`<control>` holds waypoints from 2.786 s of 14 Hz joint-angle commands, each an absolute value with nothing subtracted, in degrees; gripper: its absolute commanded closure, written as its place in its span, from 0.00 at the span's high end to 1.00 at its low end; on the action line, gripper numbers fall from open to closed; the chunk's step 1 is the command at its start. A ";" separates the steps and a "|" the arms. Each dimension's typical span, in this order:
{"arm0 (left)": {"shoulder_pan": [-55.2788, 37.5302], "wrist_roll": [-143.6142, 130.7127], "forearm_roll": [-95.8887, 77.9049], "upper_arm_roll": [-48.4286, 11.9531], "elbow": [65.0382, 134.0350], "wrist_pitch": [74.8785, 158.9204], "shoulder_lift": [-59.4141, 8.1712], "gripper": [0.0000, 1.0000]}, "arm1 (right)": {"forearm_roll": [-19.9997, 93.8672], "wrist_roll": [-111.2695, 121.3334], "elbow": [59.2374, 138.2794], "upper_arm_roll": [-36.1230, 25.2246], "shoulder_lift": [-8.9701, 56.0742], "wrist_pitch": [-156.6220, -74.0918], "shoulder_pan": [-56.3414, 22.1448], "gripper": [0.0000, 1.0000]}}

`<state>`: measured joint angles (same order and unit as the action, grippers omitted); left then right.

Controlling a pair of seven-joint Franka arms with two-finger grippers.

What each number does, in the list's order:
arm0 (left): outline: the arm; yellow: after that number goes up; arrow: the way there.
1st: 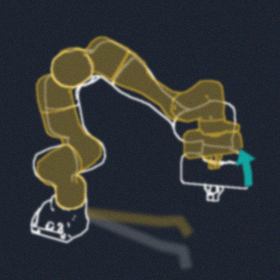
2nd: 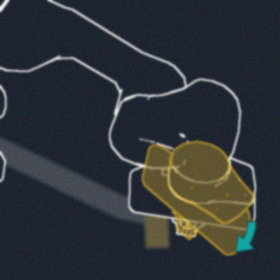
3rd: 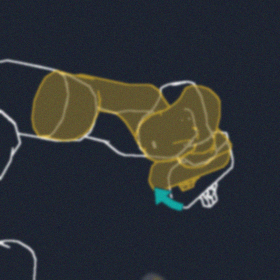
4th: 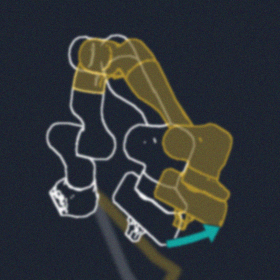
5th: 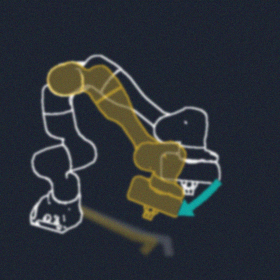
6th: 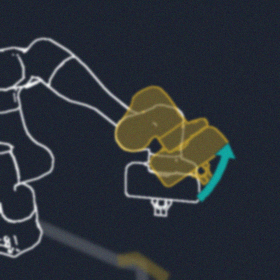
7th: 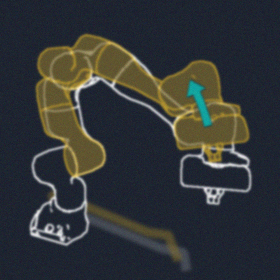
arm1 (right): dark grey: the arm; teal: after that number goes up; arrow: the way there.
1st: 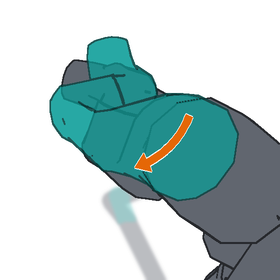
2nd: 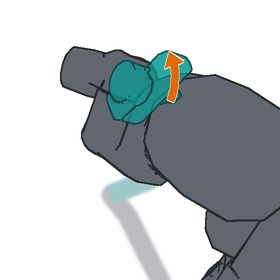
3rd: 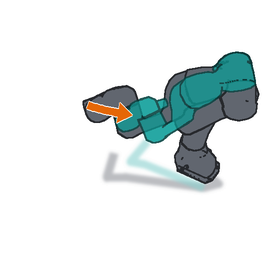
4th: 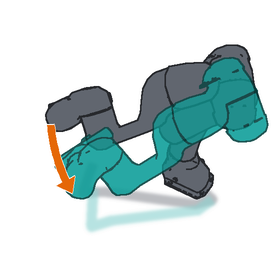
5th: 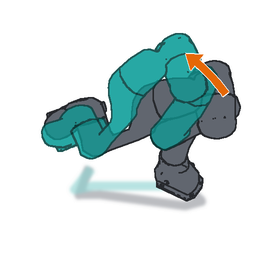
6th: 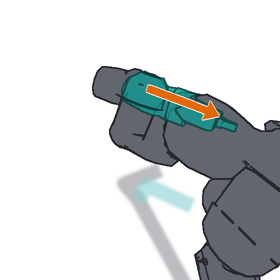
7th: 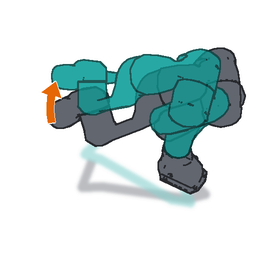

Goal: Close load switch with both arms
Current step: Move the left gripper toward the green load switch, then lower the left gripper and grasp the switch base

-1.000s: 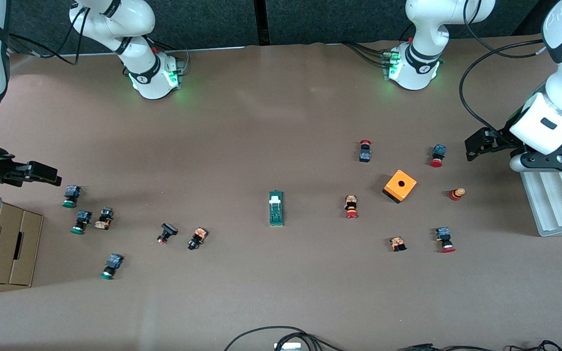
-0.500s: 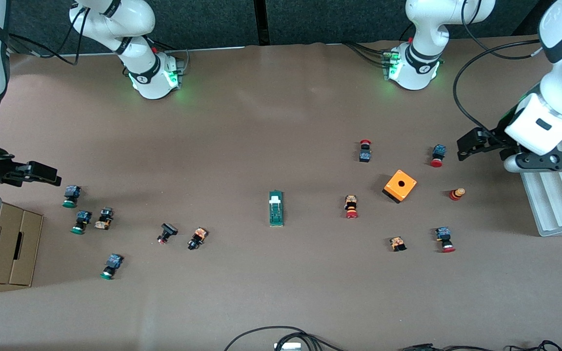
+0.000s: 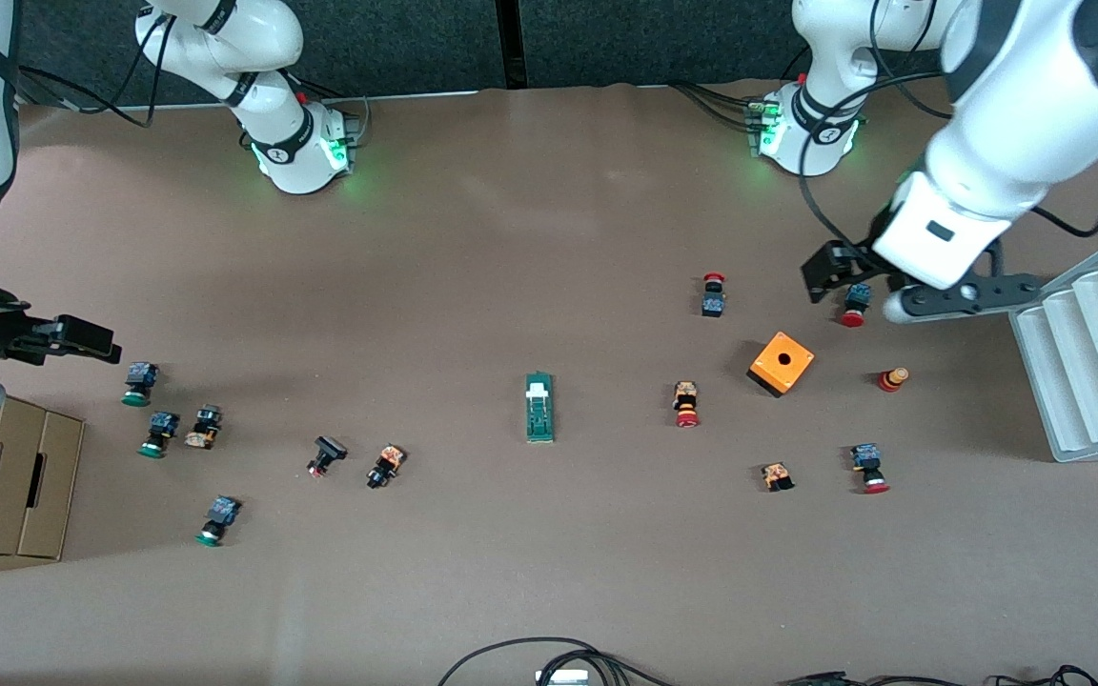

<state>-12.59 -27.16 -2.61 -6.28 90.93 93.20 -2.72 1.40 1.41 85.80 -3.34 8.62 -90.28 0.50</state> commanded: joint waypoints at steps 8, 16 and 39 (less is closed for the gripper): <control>-27.48 -49.27 2.53 -5.98 89.91 102.99 -8.07 1.00 | 1.23 1.76 86.13 -3.34 14.06 -95.18 1.05 1.00; -41.29 -72.12 15.80 -5.89 90.35 120.31 -19.32 1.00 | 3.16 8.25 86.04 -3.78 18.80 -95.63 0.71 1.00; -54.31 -131.40 81.90 -5.89 93.08 131.04 -44.91 0.98 | 4.92 72.67 86.04 -3.34 18.90 -97.29 0.79 0.99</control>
<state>-53.42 -129.61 78.84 -6.60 93.30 130.54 -44.06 3.27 69.01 86.01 -3.74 18.93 -95.82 0.79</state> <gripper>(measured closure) 0.013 0.004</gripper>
